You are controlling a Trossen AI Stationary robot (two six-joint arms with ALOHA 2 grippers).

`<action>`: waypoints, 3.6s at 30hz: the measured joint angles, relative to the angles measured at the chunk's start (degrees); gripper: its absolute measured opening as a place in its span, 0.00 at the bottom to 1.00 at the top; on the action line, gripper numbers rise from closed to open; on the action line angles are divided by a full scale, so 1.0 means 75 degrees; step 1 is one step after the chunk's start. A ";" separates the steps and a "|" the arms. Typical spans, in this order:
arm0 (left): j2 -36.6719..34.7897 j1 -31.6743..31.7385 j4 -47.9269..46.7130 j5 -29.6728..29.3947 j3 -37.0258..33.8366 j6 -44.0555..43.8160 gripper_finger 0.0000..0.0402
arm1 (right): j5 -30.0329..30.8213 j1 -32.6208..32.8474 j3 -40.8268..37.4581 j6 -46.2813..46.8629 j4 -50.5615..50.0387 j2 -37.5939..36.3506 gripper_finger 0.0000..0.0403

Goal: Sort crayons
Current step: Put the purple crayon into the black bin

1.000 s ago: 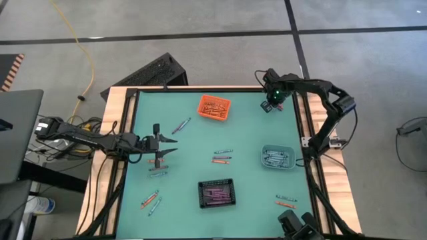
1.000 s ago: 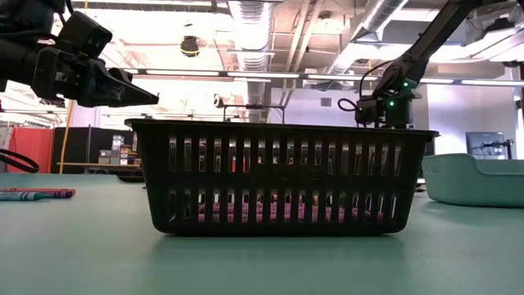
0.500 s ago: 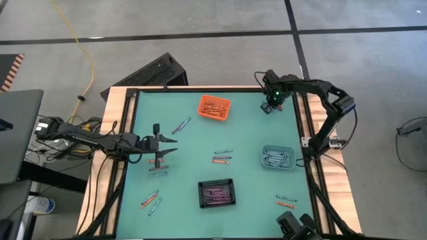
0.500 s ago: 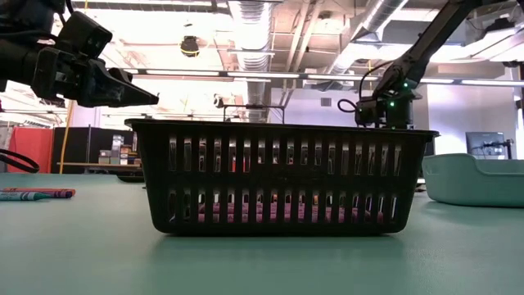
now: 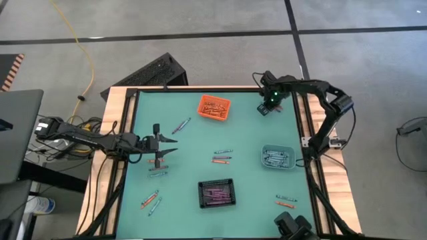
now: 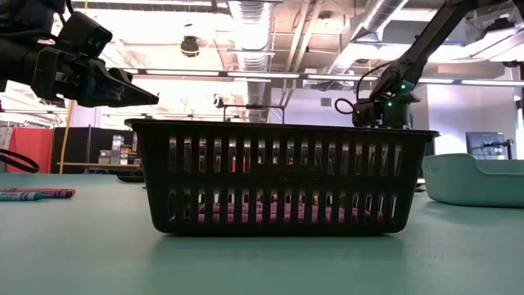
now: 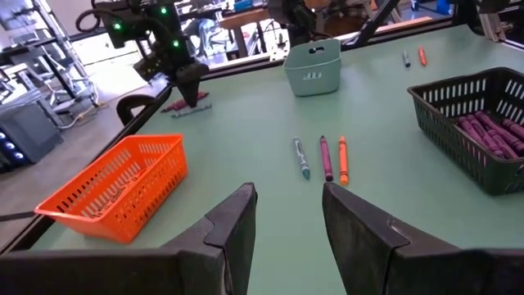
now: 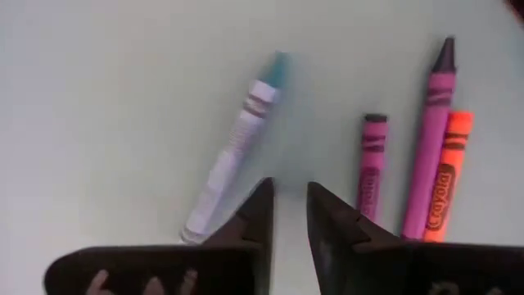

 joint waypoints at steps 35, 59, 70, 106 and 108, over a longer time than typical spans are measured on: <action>0.0000 0.0002 -0.0064 -0.0026 0.0003 0.0119 0.33 | 0.1059 0.0616 0.1348 -0.0552 -0.1681 0.1619 0.11; 0.0000 0.0002 -0.0163 -0.0135 0.0003 0.0125 0.33 | -0.0342 0.3390 0.1813 0.0705 -0.1517 -0.1386 0.00; 0.0000 0.0002 -0.0150 -0.0141 0.0003 -0.0003 0.33 | 0.0201 0.7976 0.1827 0.2330 0.0955 -0.1213 0.00; -0.3471 -0.0004 -0.1897 0.0492 0.0006 -0.2024 0.33 | 0.0914 1.0655 0.4758 0.1479 -0.0663 0.2070 0.01; -0.3733 -0.0004 -0.2115 0.0489 0.0006 -0.2106 0.33 | 0.0914 1.0653 0.4757 0.1477 -0.0657 0.2070 0.02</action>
